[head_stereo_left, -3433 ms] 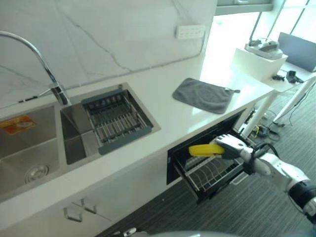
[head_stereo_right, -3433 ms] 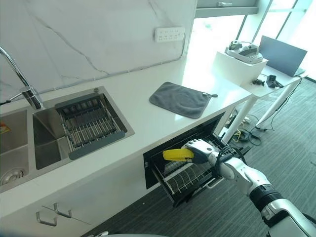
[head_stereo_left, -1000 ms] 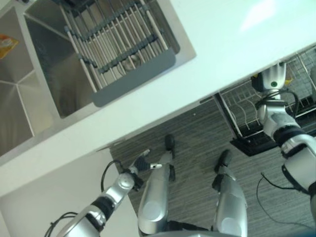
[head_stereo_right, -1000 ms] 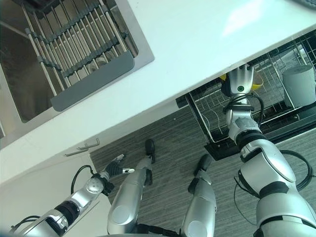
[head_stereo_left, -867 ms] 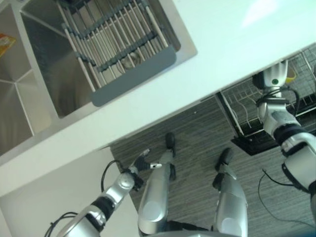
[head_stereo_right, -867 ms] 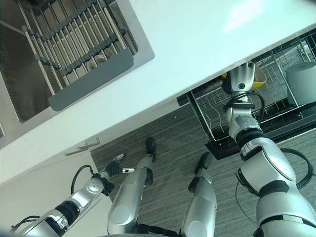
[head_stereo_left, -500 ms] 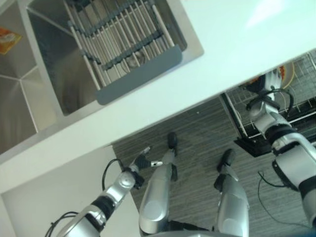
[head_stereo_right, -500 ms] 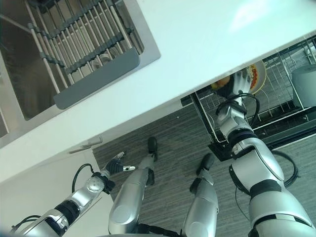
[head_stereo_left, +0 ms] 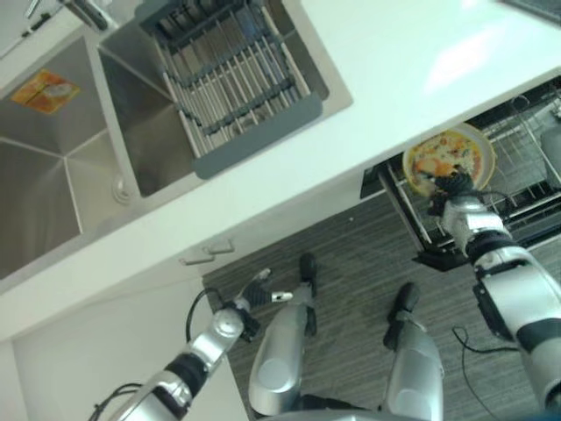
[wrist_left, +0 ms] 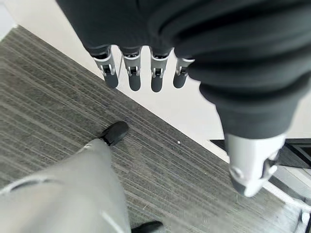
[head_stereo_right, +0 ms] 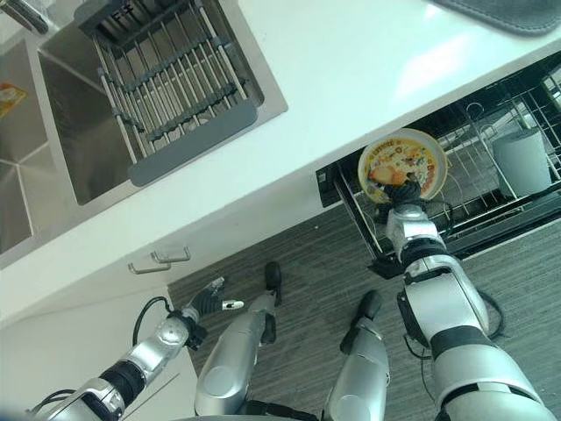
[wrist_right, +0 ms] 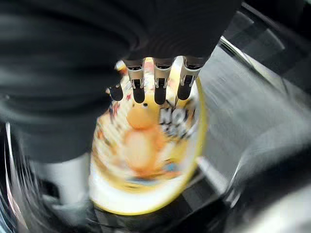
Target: Place the dishes in the dishwasher.
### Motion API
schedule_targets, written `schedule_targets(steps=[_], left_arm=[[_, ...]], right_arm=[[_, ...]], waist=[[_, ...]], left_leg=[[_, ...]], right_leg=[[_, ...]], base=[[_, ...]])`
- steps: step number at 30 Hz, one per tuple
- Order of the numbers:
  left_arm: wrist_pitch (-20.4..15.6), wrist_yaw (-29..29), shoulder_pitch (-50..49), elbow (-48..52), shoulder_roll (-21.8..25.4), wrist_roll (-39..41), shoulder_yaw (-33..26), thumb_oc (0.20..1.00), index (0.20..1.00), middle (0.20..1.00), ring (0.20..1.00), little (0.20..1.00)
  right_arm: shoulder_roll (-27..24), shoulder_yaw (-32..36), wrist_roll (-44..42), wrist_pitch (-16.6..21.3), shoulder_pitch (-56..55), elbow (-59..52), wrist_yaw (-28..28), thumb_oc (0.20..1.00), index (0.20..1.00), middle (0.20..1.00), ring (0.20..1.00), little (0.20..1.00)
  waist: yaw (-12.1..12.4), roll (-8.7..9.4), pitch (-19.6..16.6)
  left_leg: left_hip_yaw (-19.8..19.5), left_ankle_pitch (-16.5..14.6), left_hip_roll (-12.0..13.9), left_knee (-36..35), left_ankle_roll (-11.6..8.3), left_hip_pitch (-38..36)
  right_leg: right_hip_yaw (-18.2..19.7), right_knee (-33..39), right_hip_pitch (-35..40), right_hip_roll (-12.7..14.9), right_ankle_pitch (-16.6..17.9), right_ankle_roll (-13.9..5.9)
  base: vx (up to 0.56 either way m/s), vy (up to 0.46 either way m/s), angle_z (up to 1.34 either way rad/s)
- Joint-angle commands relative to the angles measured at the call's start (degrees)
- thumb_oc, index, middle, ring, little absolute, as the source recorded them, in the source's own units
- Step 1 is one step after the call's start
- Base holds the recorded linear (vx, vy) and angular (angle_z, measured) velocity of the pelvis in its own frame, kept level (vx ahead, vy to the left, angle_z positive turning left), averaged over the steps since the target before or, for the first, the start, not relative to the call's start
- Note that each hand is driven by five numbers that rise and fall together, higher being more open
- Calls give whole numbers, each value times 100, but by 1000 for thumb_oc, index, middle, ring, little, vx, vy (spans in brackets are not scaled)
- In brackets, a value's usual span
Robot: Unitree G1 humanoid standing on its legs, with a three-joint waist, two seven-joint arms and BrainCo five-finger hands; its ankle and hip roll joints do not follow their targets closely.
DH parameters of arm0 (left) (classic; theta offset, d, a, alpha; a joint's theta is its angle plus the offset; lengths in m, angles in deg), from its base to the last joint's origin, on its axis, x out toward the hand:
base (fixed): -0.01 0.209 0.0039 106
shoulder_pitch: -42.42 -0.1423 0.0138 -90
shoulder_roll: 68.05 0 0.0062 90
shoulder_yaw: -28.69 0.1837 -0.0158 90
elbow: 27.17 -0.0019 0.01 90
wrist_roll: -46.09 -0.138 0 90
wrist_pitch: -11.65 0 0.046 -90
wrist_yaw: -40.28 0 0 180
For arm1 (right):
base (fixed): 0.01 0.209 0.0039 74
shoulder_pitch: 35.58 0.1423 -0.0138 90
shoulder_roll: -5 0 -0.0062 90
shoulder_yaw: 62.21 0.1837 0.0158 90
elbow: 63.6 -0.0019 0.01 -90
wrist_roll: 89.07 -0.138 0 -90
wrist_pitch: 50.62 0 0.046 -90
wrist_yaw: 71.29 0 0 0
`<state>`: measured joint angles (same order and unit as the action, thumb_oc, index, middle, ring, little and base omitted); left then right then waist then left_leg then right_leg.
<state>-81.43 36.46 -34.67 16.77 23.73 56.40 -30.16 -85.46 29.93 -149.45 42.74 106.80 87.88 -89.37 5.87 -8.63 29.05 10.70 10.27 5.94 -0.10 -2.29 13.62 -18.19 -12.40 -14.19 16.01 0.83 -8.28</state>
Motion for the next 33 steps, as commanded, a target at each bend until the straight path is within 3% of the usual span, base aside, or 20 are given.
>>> schedule_targets(steps=[1,3,5,8,16,22,26,28,30,33], left_arm=[[-35,-195,128,-151,-3,385,57,1000,1000,1000,1000,1000],[-172,-189,40,-391,-85,427,-70,1000,1000,1000,1000,1000],[-247,-121,-18,-627,-144,457,-237,1000,1000,1000,1000,1000],[-230,-45,-352,-814,-217,415,-445,1000,1000,1000,1000,1000],[16,38,-958,-1360,-451,526,-939,1000,1000,1000,1000,1000],[29,36,-1351,-1856,-539,579,-1474,1000,1000,1000,1000,1000],[54,251,-1480,-1928,-583,564,-1746,1000,1000,1000,1000,1000],[252,376,-1493,-1963,-621,469,-1754,1000,1000,1000,1000,1000],[209,574,-1467,-2118,-627,79,-1566,1000,1000,1000,1000,1000],[182,665,-1398,-2205,-608,-271,-1147,1000,1000,1000,1000,1000]], right_arm=[[103,-859,-748,999,-205,-692,462,1000,1000,1000,1000,1000],[233,-974,-377,1070,-472,-1207,651,1000,1000,1000,1000,1000],[281,-1155,269,1137,-751,-1622,439,1000,1000,1000,1000,1000],[122,-1411,1196,1317,-1292,-2144,98,1000,1000,1000,1000,1000],[-49,-1403,2013,1216,-2206,-3111,-712,1000,1000,1000,1000,1000],[-411,-918,2461,1269,-3181,-4109,-726,1000,1000,1000,1000,1000],[-713,-422,2981,1553,-3948,-4587,-1099,1000,1000,1000,1000,1000],[-809,-158,3036,1581,-4188,-4470,-1385,1000,1000,1000,1000,1000],[-836,234,2365,2185,-4401,-4118,-1438,1000,1000,1000,1000,1000],[-741,652,2002,2604,-4565,-3573,-1765,1000,1000,1000,1000,1000]], waist=[[46,152,74],[-54,192,74],[-155,250,73],[-238,384,-364],[-435,643,-1283],[-678,845,-1698],[-909,925,-1843],[-992,938,-1885],[-1097,945,-1906],[-1193,890,-1923]], left_leg=[[-61,-205,164,-39,-241,-334],[-30,-205,199,-71,-266,-601],[8,-208,243,-101,-295,-934],[70,-254,348,-81,-343,-1244],[368,-247,555,-284,-451,-1848],[620,-356,682,-384,-471,-2215],[790,-411,739,-405,-474,-2315],[845,-429,751,-417,-474,-2335],[907,-459,755,-426,-470,-2350],[963,-485,747,-433,-467,-2371]], right_leg=[[70,-316,131,-40,-112,93],[91,-247,387,-56,-117,116],[103,-126,747,-74,-110,143],[68,27,1167,-103,-127,182],[73,535,1867,-237,-44,148],[196,723,2172,-408,-148,153],[338,813,2196,-480,-158,140],[367,844,2187,-499,-150,131],[403,872,2171,-520,-141,115],[413,894,2170,-524,-132,99]], base=[[43,35,-10],[45,45,-3],[54,29,-9],[119,-17,-5],[118,-1,-11],[65,-31,-19],[24,-46,-19],[7,-54,-24],[2,-66,-31],[18,-50,-9]])
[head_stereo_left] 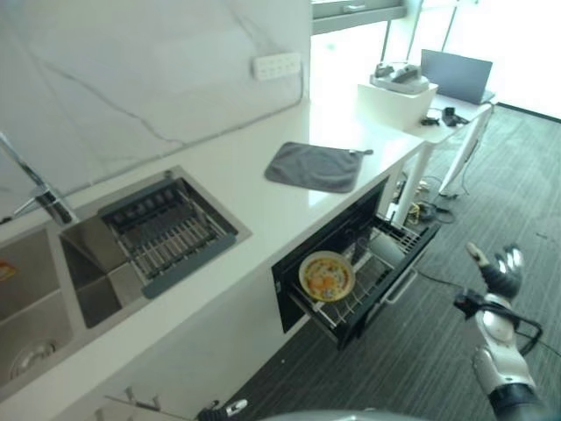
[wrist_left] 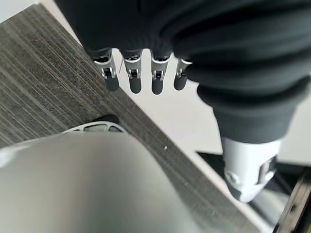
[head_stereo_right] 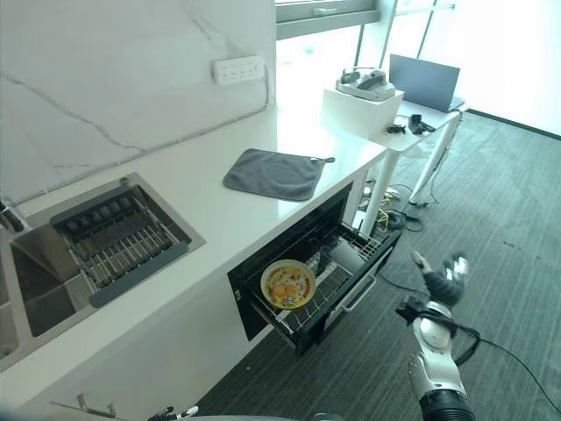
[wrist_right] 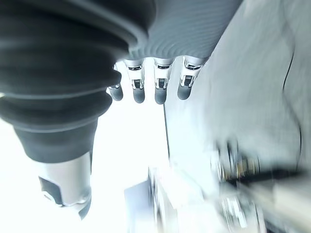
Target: Place the dishes in the dishwasher.
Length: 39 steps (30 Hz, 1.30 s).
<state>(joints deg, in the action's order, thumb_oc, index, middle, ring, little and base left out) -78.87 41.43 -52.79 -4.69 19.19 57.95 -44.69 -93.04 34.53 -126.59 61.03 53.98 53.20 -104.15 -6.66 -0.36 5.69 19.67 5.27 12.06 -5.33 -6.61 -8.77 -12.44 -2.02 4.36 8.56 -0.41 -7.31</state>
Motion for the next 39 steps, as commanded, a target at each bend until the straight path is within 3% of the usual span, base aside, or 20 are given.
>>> schedule_targets(steps=[1,3,5,6,7,9,11,12,13,15,21,22,26,31,34,37,39], left_arm=[[6,177,429,-72,-146,-362,421,1000,1000,1000,1000,1000],[303,330,470,-94,-108,-236,572,1000,1000,1000,1000,1000],[354,467,482,-113,-73,-325,665,1000,1000,1000,1000,1000],[355,657,498,-81,-54,-477,853,1000,1000,1000,1000,1000],[395,697,505,-50,-52,-449,897,1000,1000,1000,1000,1000],[465,735,522,-10,-43,-424,968,1000,1000,1000,1000,1000],[517,608,571,136,-11,-349,1145,1000,1000,1000,1000,1000],[521,600,587,149,-7,-317,1158,1000,1000,1000,1000,1000],[534,572,692,196,27,-129,1191,1000,1000,1000,1000,1000],[470,491,858,313,43,58,1226,1000,1000,1000,1000,1000],[375,338,1013,628,162,101,1318,1000,1000,1000,1000,1000],[292,401,995,697,209,168,1289,1000,1000,1000,1000,1000],[169,593,912,920,427,44,1176,1000,1000,1000,1000,1000],[8,757,891,867,573,-183,1154,1000,1000,1000,1000,1000],[-136,560,1006,1072,786,-695,1310,1000,1000,1000,1000,1000],[147,477,1154,1502,1068,-754,1450,1000,1000,1000,1000,1000],[119,390,1213,1620,1186,-875,1509,1000,1000,1000,1000,1000]], right_arm=[[63,297,-318,852,667,104,-374,1000,1000,1000,1000,1000],[241,561,-958,1023,550,753,-99,1000,1000,1000,1000,1000],[378,665,-1637,1090,501,1189,404,1000,1000,1000,1000,1000],[644,704,-2566,981,476,1712,1173,1000,1000,1000,1000,1000],[712,667,-2715,926,501,1912,1394,1000,1000,1000,1000,1000],[762,582,-2949,604,569,2163,1940,1000,1000,1000,1000,1000],[742,131,-3232,90,885,2317,2873,1000,1000,1000,1000,1000],[726,89,-3262,78,925,2329,2923,1000,1000,1000,1000,1000],[668,-58,-3569,-267,1107,2383,3381,1000,1000,1000,1000,1000],[575,-202,-3582,-527,1474,2507,3834,1000,1000,1000,1000,1000],[392,-470,-3119,-996,2327,2534,4305,1000,1000,1000,1000,1000],[343,-530,-3081,-1205,2586,2504,4496,1000,1000,1000,1000,1000],[191,-703,-3017,-1443,3210,2397,4829,1000,1000,1000,1000,1000],[-82,-941,-2942,-1599,4014,2312,4763,1000,1000,1000,1000,1000],[-383,-1146,-2806,-1534,4655,2376,4594,1000,1000,1000,1000,1000],[-649,-1291,-2596,-1621,5255,2556,4554,1000,1000,1000,1000,1000],[-785,-1462,-2506,-1655,5614,2684,4531,1000,1000,1000,1000,1000]], waist=[[38,36,407],[14,-33,398],[23,-75,402],[64,-143,435],[103,-177,460],[168,-219,504],[318,-311,729],[327,-320,750],[391,-367,870],[533,-429,1100],[765,-534,1542],[849,-561,1640],[1131,-581,1805],[1409,-559,1926],[1586,-565,2107],[1757,-570,2296],[1874,-571,2392]], left_leg=[[72,5,128,86,-33,-142],[43,-15,106,89,-23,-161],[15,-18,93,97,-22,-165],[-45,-9,67,133,-16,-161],[-91,-17,51,179,-7,-149],[-190,-67,25,327,13,-91],[-457,-212,-38,926,51,270],[-481,-225,-38,982,52,320],[-574,-255,-47,1173,61,516],[-775,-282,-92,1427,66,815],[-1027,-253,-197,1673,63,1178],[-1096,-202,-228,1685,61,1255],[-1250,-13,-294,1520,53,1351],[-1377,50,-371,1388,-1,1420],[-1317,27,-370,1633,18,1703],[-1359,-48,-393,1934,57,1967],[-1418,-55,-428,1990,77,2069]], right_leg=[[-162,-136,323,221,-9,2],[-179,-150,349,236,-26,8],[-204,-172,365,251,-41,19],[-256,-280,369,286,-90,36],[-282,-357,369,304,-123,50],[-329,-512,350,338,-190,74],[-385,-1065,104,483,-378,150],[-385,-1126,64,497,-402,159],[-399,-1376,-105,556,-485,189],[-427,-1714,-326,631,-587,228],[-533,-2330,-606,729,-827,354],[-572,-2440,-626,739,-874,398],[-730,-2493,-621,764,-879,400],[-818,-2557,-603,812,-996,318],[-958,-2730,-689,900,-1013,288],[-1027,-2959,-781,972,-1083,282],[-1060,-2989,-805,992,-1094,269]], base=[[57,-35,-5],[89,-32,-3],[90,-18,0],[102,-1,3],[124,-1,10],[70,0,25],[-30,24,21],[-108,48,34],[-125,47,43],[-141,49,41],[-60,67,29],[7,81,33],[49,43,39],[90,50,29],[6,26,38],[1,18,31],[2,21,14]])
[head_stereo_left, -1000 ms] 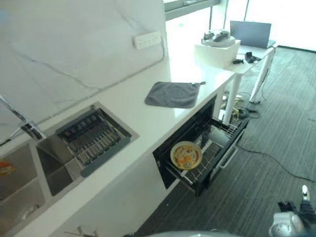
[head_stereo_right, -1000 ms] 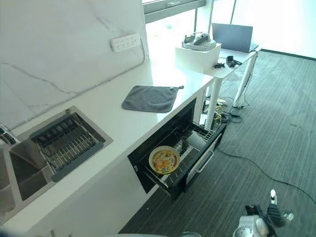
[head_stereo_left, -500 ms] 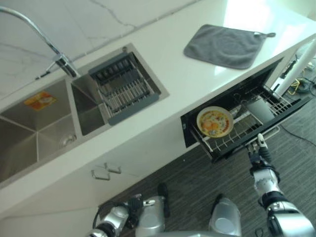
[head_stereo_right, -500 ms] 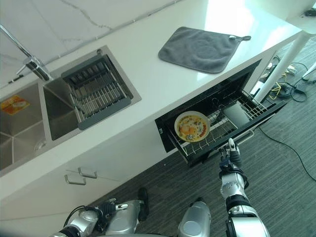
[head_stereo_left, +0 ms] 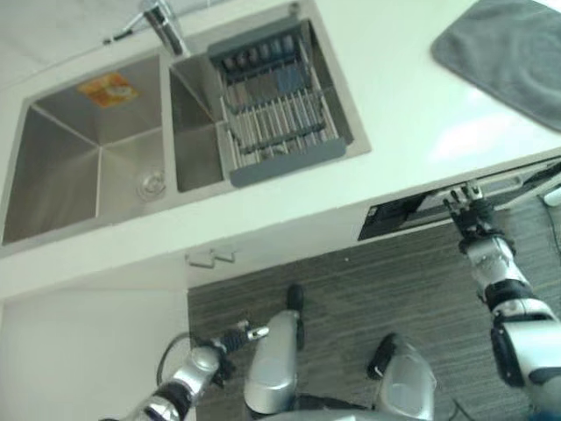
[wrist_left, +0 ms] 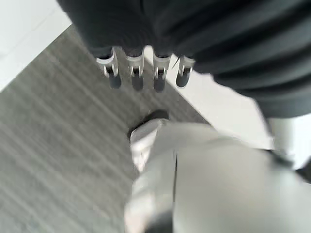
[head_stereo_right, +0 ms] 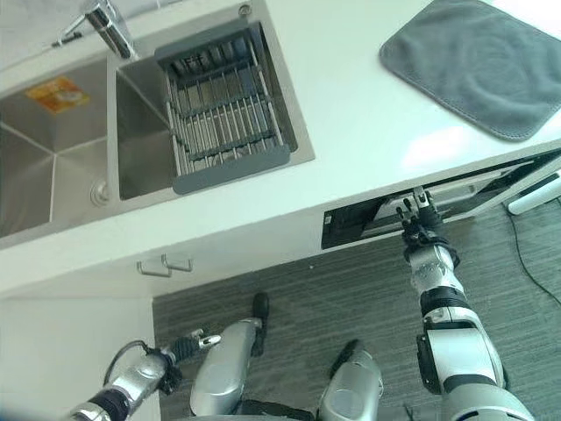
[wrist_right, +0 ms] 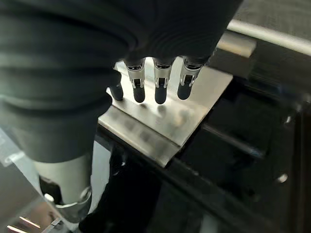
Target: Place the dishes in the dishwasher.
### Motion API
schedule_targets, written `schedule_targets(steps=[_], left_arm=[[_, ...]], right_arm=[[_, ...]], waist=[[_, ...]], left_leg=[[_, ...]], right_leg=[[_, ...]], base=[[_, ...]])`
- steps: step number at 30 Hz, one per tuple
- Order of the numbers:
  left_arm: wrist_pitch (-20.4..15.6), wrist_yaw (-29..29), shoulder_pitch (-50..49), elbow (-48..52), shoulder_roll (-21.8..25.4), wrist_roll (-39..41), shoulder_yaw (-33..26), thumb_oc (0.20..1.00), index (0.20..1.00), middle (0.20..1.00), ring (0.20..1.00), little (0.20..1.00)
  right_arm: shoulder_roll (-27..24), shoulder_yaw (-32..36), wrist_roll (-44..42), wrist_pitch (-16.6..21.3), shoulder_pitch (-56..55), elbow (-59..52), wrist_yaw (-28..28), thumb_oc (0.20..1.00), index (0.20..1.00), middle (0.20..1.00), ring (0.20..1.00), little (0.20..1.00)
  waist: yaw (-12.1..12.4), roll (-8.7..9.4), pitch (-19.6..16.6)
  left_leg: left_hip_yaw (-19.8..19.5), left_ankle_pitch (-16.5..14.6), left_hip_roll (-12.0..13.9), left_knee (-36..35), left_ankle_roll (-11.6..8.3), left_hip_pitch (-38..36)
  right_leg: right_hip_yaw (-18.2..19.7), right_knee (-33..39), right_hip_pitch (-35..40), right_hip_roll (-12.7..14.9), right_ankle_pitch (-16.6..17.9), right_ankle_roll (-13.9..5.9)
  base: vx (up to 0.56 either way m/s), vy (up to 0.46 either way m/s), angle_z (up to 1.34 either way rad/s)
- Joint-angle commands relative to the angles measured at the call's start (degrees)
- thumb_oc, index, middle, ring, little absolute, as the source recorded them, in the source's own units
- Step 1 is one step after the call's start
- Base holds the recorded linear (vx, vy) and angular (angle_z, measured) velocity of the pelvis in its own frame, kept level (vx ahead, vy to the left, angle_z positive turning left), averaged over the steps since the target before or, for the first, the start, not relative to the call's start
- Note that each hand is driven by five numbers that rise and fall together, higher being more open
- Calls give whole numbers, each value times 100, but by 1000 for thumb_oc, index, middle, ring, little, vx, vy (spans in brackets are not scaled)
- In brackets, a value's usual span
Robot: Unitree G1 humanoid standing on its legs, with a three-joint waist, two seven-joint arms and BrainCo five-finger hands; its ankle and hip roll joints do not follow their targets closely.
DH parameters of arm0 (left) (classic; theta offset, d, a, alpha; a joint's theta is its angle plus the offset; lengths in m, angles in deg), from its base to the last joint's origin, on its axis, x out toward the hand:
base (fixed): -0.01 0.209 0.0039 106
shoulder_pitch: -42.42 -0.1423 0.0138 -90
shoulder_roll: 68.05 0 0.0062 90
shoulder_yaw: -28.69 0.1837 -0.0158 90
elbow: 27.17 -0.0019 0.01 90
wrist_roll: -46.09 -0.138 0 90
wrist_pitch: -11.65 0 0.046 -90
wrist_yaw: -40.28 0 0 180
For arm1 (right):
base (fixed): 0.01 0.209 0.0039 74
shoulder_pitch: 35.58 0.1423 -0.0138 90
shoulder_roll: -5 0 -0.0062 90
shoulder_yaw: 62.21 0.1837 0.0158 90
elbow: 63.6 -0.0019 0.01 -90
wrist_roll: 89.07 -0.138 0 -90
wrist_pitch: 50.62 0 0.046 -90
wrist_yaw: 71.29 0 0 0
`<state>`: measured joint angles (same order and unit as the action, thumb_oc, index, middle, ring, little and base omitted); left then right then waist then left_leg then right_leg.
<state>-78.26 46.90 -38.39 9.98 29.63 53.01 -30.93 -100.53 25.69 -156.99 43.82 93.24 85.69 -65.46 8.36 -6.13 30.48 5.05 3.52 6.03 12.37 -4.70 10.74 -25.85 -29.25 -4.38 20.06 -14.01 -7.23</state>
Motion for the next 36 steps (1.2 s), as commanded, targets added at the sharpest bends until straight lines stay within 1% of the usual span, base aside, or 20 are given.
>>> schedule_targets(steps=[1,2,6,9,10,13,14,15,16,18,19,21,22,23,25,26,30,31,32,36], left_arm=[[37,-153,-215,192,173,-418,138,1000,1000,1000,1000,1000],[-29,-110,-215,423,354,-441,221,1000,1000,1000,1000,1000],[-26,-50,-179,545,487,-314,207,1000,1000,1000,1000,1000],[-28,-93,-175,500,463,-60,91,1000,1000,1000,1000,1000],[41,-75,-179,463,436,104,6,1000,1000,1000,1000,1000],[201,-177,-224,22,67,1292,-650,1000,1000,1000,1000,1000],[287,-178,-163,-253,-144,1428,-1002,1000,1000,1000,1000,1000],[290,-182,-166,-281,-159,1449,-1026,1000,1000,1000,1000,1000],[184,-262,-178,-579,-365,1600,-1319,1000,1000,1000,1000,1000],[41,-424,-197,-770,-561,1804,-1678,1000,1000,1000,1000,1000],[-74,-365,-208,-854,-678,1873,-1874,1000,1000,1000,1000,1000],[-189,-330,-281,-832,-772,1935,-2011,1000,1000,1000,1000,1000],[-155,-337,-346,-766,-797,1923,-2072,1000,1000,1000,1000,1000],[15,-335,-439,-767,-851,1996,-2183,1000,1000,1000,1000,1000],[133,-285,-513,-924,-951,2195,-2369,1000,1000,1000,1000,1000],[146,-249,-526,-965,-975,2260,-2419,1000,1000,1000,1000,1000],[221,85,-521,-1054,-1084,2073,-2446,1000,1000,1000,1000,1000],[226,100,-520,-1053,-1084,2061,-2442,1000,1000,1000,1000,1000],[376,520,-395,-1100,-1108,1734,-2241,1000,1000,1000,1000,1000],[313,841,-300,-1236,-1165,1602,-1923,1000,1000,1000,1000,1000]], right_arm=[[-71,-623,542,59,1783,-529,654,1000,1000,1000,1000,1000],[-207,-846,471,47,2201,-388,595,1000,1000,1000,1000,1000],[-229,-957,365,87,2506,-262,530,1000,1000,1000,1000,1000],[-124,-1005,396,61,2526,-178,386,1000,1000,1000,1000,1000],[-95,-998,356,48,2510,-133,356,1000,1000,1000,1000,1000],[222,-838,132,0,2191,-65,164,1000,1000,1000,1000,1000],[482,-685,192,-78,1819,1,209,1000,1000,1000,1000,1000],[513,-671,230,-88,1771,-6,203,1000,1000,1000,1000,1000],[860,-587,414,-52,1132,-47,178,1000,1000,1000,1000,1000],[1291,-608,586,-42,143,-78,135,1000,1000,1000,1000,1000],[1570,-583,986,41,-734,28,210,1000,1000,1000,1000,1000],[1616,-458,1061,174,-1596,235,357,1000,1000,1000,1000,1000],[1614,-359,1071,228,-1992,277,395,1000,1000,1000,1000,1000],[1594,-164,1097,199,-2441,379,391,1000,1000,1000,1000,1000],[1517,52,1505,42,-2925,601,525,1000,1000,1000,1000,1000],[1508,84,1616,36,-3059,644,601,1000,1000,1000,1000,1000],[1500,292,1724,244,-3612,894,1059,1000,1000,1000,1000,1000],[1500,294,1720,249,-3618,895,1066,1000,1000,1000,1000,1000],[1518,305,1869,338,-3700,929,1274,1000,1000,1000,1000,1000],[1564,110,2427,329,-3686,942,1298,1000,1000,1000,1000,1000]], waist=[[399,4,-71],[562,0,-68],[680,2,-68],[744,41,-68],[754,58,-68],[728,139,-70],[661,186,-115],[654,193,-128],[559,267,-233],[384,369,-379],[193,409,-511],[21,420,-666],[-63,420,-745],[-223,425,-874],[-484,443,-1100],[-556,449,-1163],[-923,478,-1573],[-928,478,-1580],[-1132,489,-1753],[-1297,516,-1924]], left_leg=[[29,122,163,217,-106,141],[-53,143,102,174,-71,284],[-87,188,50,36,-32,346],[-92,251,32,-164,-22,292],[-80,273,31,-241,-23,259],[-11,371,58,-613,-55,3],[57,391,99,-755,-76,-140],[65,397,105,-779,-79,-162],[170,416,172,-928,-96,-325],[323,426,274,-1066,-128,-521],[438,438,373,-1158,-157,-661],[533,445,453,-1237,-186,-782],[578,443,487,-1269,-204,-845],[704,528,544,-1315,-183,-904],[831,558,600,-1469,-246,-1109],[867,566,611,-1524,-262,-1175],[1062,531,677,-1717,-331,-1451],[1067,529,678,-1719,-332,-1455],[1208,444,703,-1736,-340,-1613],[1377,330,717,-1737,-324,-1788]], right_leg=[[271,-262,60,-156,267,256],[224,-200,-14,-157,304,237],[167,-71,-57,-170,380,202],[139,229,18,-234,519,157],[130,347,51,-265,567,140],[125,929,238,-370,804,59],[151,1159,310,-403,900,37],[151,1198,329,-412,919,37],[176,1467,417,-460,1044,9],[200,1776,528,-516,1212,-21],[249,1909,552,-547,1294,-38],[285,2045,586,-581,1365,-72],[308,2105,610,-596,1390,-74],[298,2236,616,-638,1529,-20],[427,2460,701,-712,1620,-28],[463,2544,729,-730,1658,-38],[674,2898,866,-848,1781,-66],[678,2902,868,-850,1781,-65],[825,2978,938,-922,1752,-49],[946,3074,1033,-971,1735,-58]], base=[[1,42,14],[0,35,16],[-18,30,9],[0,0,0],[-63,-16,-4],[-107,2,-3],[-78,12,-3],[-58,-9,-3],[-31,-31,-10],[-65,-74,-9],[-79,-102,-10],[-71,-93,-11],[-143,-91,-6],[-156,-97,-19],[-118,-83,-37],[-48,-51,-52],[-18,-45,-51],[-17,-16,-30],[-22,-5,-32],[8,6,-52]])
